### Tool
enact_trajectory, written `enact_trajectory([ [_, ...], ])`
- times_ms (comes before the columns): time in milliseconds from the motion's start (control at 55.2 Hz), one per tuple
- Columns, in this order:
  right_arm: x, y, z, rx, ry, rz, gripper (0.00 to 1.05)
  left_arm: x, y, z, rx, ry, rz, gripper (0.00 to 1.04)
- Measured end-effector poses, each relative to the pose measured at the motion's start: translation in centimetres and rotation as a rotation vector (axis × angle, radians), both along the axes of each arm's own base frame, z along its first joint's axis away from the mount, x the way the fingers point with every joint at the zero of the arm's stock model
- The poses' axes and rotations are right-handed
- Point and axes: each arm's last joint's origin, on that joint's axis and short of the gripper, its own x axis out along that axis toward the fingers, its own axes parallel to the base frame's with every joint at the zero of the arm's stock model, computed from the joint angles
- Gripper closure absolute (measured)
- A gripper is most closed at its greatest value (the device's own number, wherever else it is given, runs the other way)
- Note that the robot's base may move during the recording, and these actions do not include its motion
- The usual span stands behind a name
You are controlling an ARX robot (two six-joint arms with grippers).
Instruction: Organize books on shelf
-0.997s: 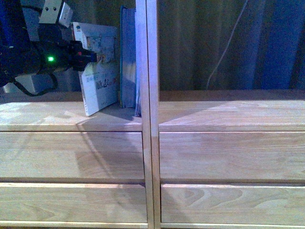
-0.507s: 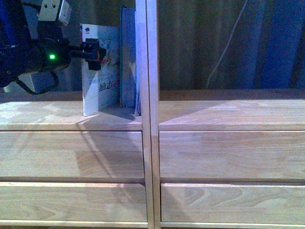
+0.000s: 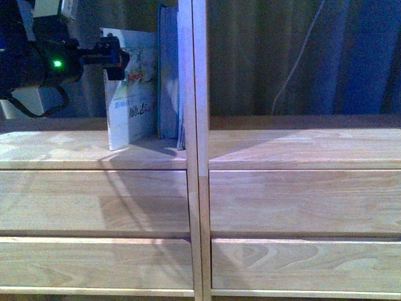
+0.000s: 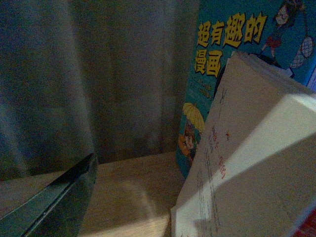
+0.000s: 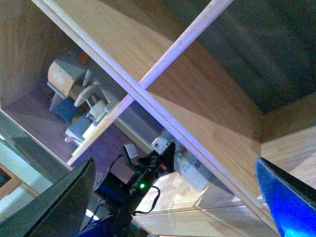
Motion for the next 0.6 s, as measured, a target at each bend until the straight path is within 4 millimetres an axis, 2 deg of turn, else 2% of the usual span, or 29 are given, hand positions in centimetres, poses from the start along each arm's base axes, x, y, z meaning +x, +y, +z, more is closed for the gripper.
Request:
enact_trajectory([
  [109,0.0,0.3,0.0,0.003,0.001,0.007,0.07,-1.1,0.1,0.2,-0.015,0.027,-0.015,0.07],
  [381,-0.1,0.8,-0.2,-0.008,0.021,0.010,0.07,-2.7,-0.6,-1.5,-0.073,0.123,-0.064,0.07],
  [598,-0.4,1.0,-0.1,-0.023,0.014,0.008,0.07,-3.8,-1.5,-0.7,-0.099,0.128,-0.094,0.07],
])
